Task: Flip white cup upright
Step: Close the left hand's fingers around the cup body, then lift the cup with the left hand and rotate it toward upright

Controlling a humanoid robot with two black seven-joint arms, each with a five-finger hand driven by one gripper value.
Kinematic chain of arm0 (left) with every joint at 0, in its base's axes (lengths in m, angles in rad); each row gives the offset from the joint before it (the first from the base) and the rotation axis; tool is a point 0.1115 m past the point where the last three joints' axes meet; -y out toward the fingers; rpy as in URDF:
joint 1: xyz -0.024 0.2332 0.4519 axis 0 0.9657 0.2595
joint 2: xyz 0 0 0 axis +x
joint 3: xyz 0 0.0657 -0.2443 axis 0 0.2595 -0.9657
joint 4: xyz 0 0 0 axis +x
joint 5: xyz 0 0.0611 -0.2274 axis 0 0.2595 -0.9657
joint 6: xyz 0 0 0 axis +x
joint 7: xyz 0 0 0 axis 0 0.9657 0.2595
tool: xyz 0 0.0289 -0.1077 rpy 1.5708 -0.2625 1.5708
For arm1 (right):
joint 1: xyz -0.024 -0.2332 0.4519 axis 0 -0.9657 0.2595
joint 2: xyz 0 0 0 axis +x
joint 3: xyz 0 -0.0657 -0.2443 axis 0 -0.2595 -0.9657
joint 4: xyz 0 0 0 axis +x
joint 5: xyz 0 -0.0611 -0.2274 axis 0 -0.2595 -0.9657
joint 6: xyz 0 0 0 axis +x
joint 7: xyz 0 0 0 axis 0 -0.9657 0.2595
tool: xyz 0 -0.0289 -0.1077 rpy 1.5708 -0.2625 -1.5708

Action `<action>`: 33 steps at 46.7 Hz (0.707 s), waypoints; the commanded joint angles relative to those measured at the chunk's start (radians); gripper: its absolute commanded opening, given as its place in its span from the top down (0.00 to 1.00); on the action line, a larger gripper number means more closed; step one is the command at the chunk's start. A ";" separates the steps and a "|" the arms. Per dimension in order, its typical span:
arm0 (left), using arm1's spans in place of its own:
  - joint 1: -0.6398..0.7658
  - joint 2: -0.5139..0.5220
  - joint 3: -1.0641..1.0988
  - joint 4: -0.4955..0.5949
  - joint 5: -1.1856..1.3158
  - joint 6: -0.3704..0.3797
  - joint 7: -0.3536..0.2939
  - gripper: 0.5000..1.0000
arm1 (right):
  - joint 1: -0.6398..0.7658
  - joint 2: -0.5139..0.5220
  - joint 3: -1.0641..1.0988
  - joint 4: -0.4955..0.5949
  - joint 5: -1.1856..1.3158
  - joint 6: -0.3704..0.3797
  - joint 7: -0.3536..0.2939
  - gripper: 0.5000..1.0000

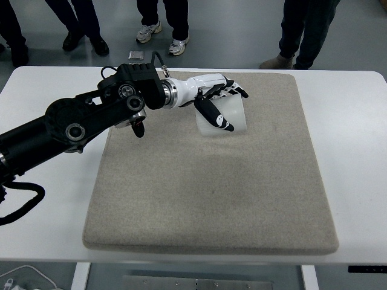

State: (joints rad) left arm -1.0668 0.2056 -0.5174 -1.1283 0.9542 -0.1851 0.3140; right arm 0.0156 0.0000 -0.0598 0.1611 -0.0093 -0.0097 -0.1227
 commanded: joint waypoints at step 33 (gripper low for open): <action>0.044 0.072 -0.174 0.139 -0.341 -0.122 -0.342 1.00 | 0.001 0.000 0.000 0.000 0.000 0.001 0.000 0.14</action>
State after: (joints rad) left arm -1.0390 0.2767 -0.6841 -0.9967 0.6222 -0.2997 0.0024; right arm 0.0169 0.0000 -0.0598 0.1611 -0.0093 -0.0096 -0.1226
